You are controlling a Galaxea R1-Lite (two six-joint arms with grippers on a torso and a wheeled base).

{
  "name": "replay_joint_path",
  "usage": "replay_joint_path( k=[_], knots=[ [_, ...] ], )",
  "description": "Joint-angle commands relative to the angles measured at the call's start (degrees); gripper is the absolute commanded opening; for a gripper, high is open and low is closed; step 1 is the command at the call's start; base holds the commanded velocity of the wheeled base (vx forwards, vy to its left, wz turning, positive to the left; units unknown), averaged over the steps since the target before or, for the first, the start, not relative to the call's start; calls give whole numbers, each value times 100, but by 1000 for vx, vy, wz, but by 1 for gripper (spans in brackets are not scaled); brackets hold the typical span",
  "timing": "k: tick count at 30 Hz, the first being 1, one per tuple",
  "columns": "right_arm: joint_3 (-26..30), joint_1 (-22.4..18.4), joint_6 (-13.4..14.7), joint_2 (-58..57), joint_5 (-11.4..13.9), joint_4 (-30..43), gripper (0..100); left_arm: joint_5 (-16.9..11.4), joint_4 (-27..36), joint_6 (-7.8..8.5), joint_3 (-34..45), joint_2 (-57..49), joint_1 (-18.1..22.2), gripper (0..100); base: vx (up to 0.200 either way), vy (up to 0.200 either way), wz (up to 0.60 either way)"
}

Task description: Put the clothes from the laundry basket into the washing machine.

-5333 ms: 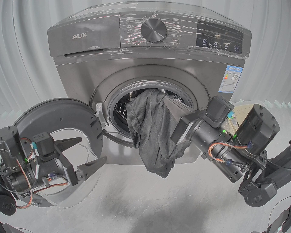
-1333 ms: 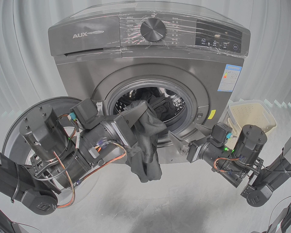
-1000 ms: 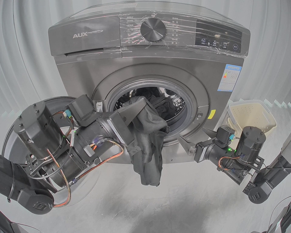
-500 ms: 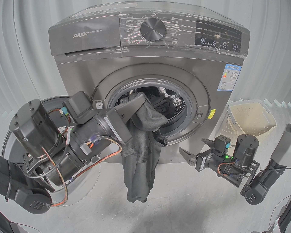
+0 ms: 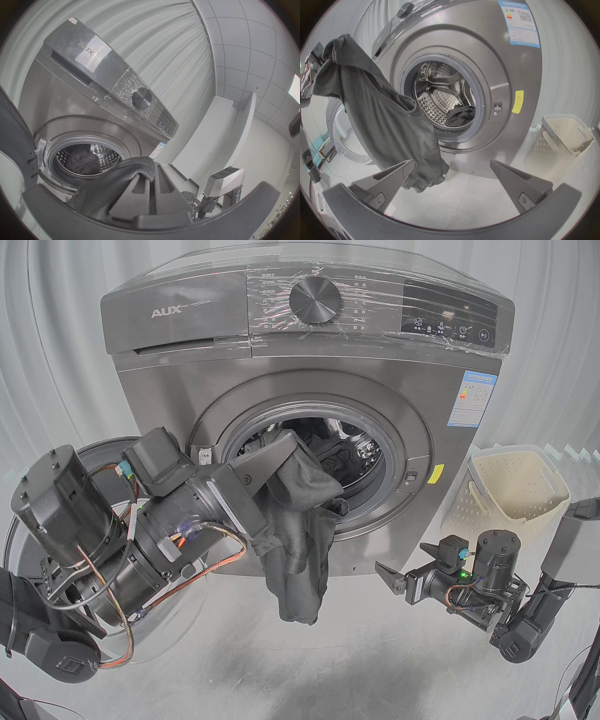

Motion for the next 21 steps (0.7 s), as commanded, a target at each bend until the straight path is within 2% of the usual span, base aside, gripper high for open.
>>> replay_joint_path(
  k=[1,11,15,16,17,20,21],
  knots=[
    [-29,-49,-22,270,0,-4,100,3,-4,0,-29,0,-42,0,0,0,0],
    [-416,127,-22,753,106,-48,100,-14,-22,0,-11,-26,-24,0,0,0,0],
    [-715,232,-14,885,378,-109,100,-14,-22,0,15,-26,-33,0,0,0,0],
    [-785,337,-5,876,606,-188,100,-14,-22,0,24,-35,-42,0,0,0,0],
    [-864,381,-5,885,686,-215,100,-14,-22,0,33,-35,-42,0,0,0,0],
    [-1128,417,-22,955,730,-223,100,-14,-22,0,41,-35,-42,0,0,0,0],
    [-1392,460,-22,1078,765,-215,100,-14,-31,0,50,-44,-33,0,0,0,0]
  ],
)
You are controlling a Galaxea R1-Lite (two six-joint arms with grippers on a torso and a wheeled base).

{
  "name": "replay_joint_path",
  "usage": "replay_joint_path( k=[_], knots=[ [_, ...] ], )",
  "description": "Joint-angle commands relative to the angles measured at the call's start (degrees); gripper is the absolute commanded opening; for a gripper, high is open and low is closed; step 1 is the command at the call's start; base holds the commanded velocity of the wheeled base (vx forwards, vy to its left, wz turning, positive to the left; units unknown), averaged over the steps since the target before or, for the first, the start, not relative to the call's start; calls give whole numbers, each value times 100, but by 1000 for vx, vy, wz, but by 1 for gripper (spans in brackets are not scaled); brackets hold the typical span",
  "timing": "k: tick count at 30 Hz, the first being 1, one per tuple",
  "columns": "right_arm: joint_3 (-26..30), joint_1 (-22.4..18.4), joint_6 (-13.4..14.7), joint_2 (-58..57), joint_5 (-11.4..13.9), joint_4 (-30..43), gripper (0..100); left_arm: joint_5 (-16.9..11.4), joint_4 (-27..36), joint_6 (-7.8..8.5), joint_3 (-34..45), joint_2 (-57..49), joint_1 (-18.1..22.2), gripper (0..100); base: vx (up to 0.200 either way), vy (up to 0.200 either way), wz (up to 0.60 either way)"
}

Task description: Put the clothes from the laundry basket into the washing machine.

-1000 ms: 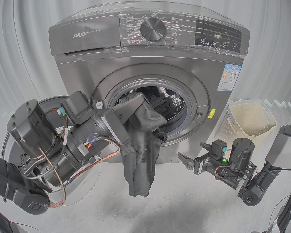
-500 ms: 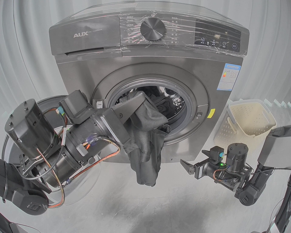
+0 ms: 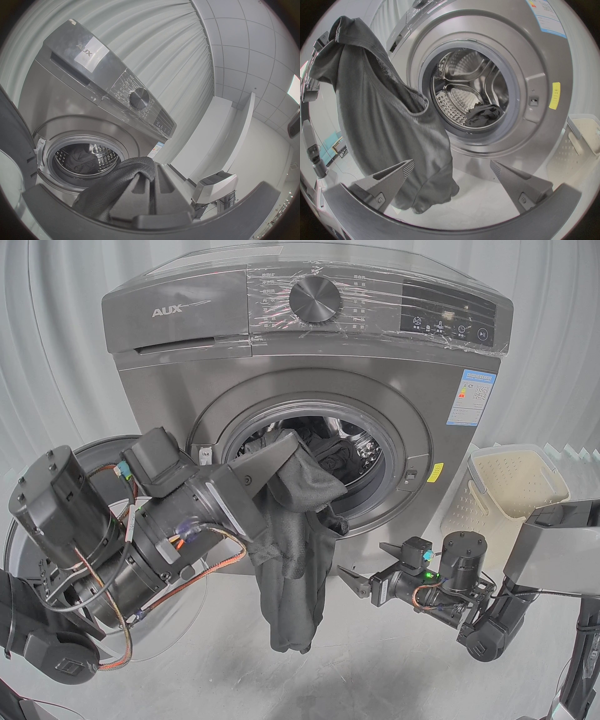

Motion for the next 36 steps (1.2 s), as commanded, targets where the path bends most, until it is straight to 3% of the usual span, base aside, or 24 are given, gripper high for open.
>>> replay_joint_path(
  k=[1,8,9,10,11,14,21,32,34,36],
  knots=[
    [-641,181,-5,292,145,-12,100,0,-12,-12,39,-13,-8,0,0,0,0],
    [-1335,269,4,582,620,85,100,9,-30,-12,101,-22,1,0,0,0,0],
    [-1546,260,4,758,831,76,100,9,-30,-12,101,-22,10,0,0,0,0],
    [-1634,251,4,837,883,50,100,9,-30,-12,110,-22,10,0,0,0,0],
    [-1748,243,-5,933,892,23,0,9,-30,-12,110,-22,10,0,0,0,0],
    [-1985,251,-5,1136,927,-73,0,9,-30,-12,145,-57,28,0,0,0,0],
    [-1801,260,-23,960,936,-355,0,9,-47,-3,198,-75,54,0,0,0,0],
    [-430,111,-216,-508,857,-320,0,53,-74,-3,162,-75,72,0,0,0,0],
    [-236,-21,-216,-737,769,-311,0,70,-56,41,180,-84,151,0,0,0,0],
    [1,-144,-216,-1194,593,-302,0,70,-47,410,242,-66,397,0,0,0,0]
  ],
)
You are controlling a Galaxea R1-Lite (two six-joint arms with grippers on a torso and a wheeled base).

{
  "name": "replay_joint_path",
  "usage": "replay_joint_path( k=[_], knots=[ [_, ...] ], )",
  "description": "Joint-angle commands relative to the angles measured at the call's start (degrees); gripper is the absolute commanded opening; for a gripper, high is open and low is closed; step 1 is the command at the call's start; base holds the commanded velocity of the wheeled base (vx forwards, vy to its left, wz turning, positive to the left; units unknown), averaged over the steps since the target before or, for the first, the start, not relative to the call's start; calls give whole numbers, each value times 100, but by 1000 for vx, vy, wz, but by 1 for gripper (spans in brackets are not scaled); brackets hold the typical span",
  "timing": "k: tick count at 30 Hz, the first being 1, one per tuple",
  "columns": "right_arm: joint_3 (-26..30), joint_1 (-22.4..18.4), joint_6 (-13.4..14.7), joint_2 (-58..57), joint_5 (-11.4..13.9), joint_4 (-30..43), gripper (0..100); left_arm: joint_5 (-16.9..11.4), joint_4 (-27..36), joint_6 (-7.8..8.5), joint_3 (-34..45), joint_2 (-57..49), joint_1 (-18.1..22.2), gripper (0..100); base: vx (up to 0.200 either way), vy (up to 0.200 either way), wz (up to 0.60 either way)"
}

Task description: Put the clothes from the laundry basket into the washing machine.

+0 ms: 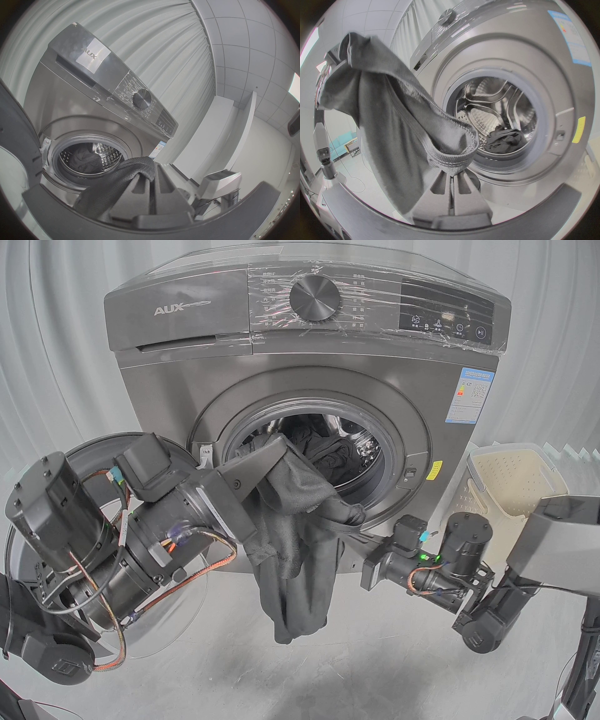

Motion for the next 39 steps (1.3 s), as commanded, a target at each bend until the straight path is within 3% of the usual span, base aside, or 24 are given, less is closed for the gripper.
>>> replay_joint_path(
  k=[1,3,10,17,19,21,24,34,39],
  knots=[
    [650,-271,-11,-1238,-228,34,0,24,-26,504,106,6,376,0,0,0,0],
    [888,-280,6,-1564,-236,25,0,-2,-26,680,150,-3,499,0,0,0,0],
    [1626,-526,41,-2399,-412,-10,0,7,-131,732,370,-240,543,0,0,0,0],
    [1846,-491,463,-2856,-483,-54,0,-46,-87,882,880,-601,543,0,0,0,0],
    [1793,-491,490,-2926,-509,-63,0,7,-113,1145,906,-609,543,0,0,0,0],
    [1758,-464,490,-2935,-597,-63,0,-20,-113,1277,932,-601,543,0,0,0,0],
    [1749,-447,490,-2926,-702,-72,0,-46,-113,1277,924,-548,578,0,0,0,0],
    [1731,-508,446,-2943,-720,-72,0,7,-149,1312,915,-337,789,0,0,0,0],
    [1529,-499,437,-2926,-975,-63,0,24,-140,1383,924,-328,1009,0,0,0,0]
  ],
)
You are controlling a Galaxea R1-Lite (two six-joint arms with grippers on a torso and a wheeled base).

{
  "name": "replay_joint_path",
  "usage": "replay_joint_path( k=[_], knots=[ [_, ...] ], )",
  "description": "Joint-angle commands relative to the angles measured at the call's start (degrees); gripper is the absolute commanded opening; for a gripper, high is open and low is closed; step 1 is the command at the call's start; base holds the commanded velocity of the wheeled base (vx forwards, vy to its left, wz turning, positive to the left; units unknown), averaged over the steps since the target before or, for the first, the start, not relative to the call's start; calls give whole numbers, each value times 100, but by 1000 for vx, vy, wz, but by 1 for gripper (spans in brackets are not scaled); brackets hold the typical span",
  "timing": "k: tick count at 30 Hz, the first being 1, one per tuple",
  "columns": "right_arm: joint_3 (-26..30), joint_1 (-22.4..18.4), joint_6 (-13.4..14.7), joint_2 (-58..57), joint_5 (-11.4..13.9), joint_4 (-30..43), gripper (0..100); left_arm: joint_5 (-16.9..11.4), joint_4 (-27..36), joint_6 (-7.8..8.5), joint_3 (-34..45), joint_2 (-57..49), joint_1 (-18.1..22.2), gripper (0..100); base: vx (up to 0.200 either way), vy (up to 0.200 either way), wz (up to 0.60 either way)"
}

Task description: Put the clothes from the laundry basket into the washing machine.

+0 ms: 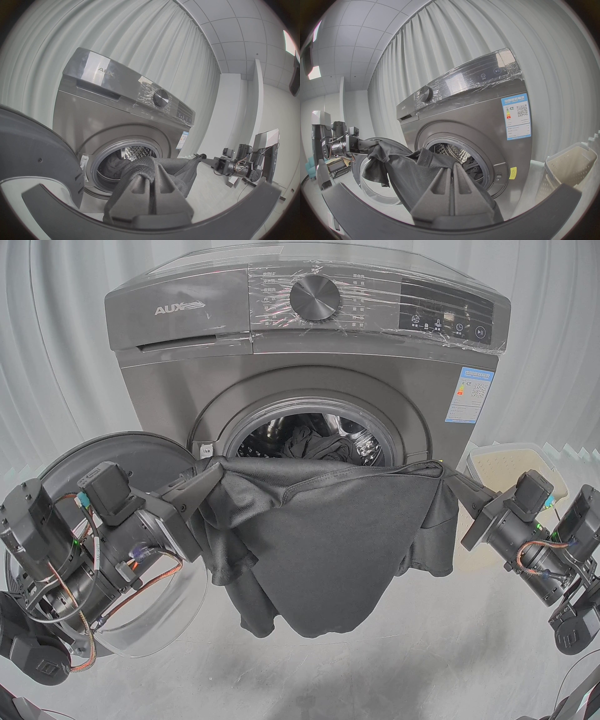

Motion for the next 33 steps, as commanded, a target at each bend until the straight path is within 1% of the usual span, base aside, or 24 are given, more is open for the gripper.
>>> replay_joint_path(
  k=[1,4,5,8,9,10,15,18,19,26,33],
  knots=[
    [-214,33,-1,8,-157,5,0,5,3,44,12,39,173,0,0,0,0],
    [-329,59,-1,8,-254,5,0,5,12,44,-15,48,217,0,0,0,0],
    [-425,59,-1,8,-333,5,0,13,20,44,-32,100,217,0,0,0,0],
    [-487,50,-1,0,-341,5,0,75,3,44,-41,179,235,0,0,0,0],
    [-487,33,-1,-9,-341,-4,0,172,-6,53,-58,215,297,0,0,0,0],
    [-487,24,-1,-9,-341,-4,0,198,-15,53,-94,223,332,0,0,0,0],
    [-636,33,-1,-9,-377,-4,0,216,-85,35,-261,250,481,0,0,0,0],
    [-707,59,-1,0,-544,-4,0,216,-85,44,-217,250,543,0,0,0,0],
    [-724,68,-1,0,-561,5,0,216,-94,44,-208,250,543,0,0,0,0],
    [-742,68,-1,-53,-579,5,0,198,-103,106,-58,267,507,0,0,0,0],
    [-733,68,-1,-106,-579,31,0,198,-111,97,-76,267,472,0,0,0,0]
  ],
)
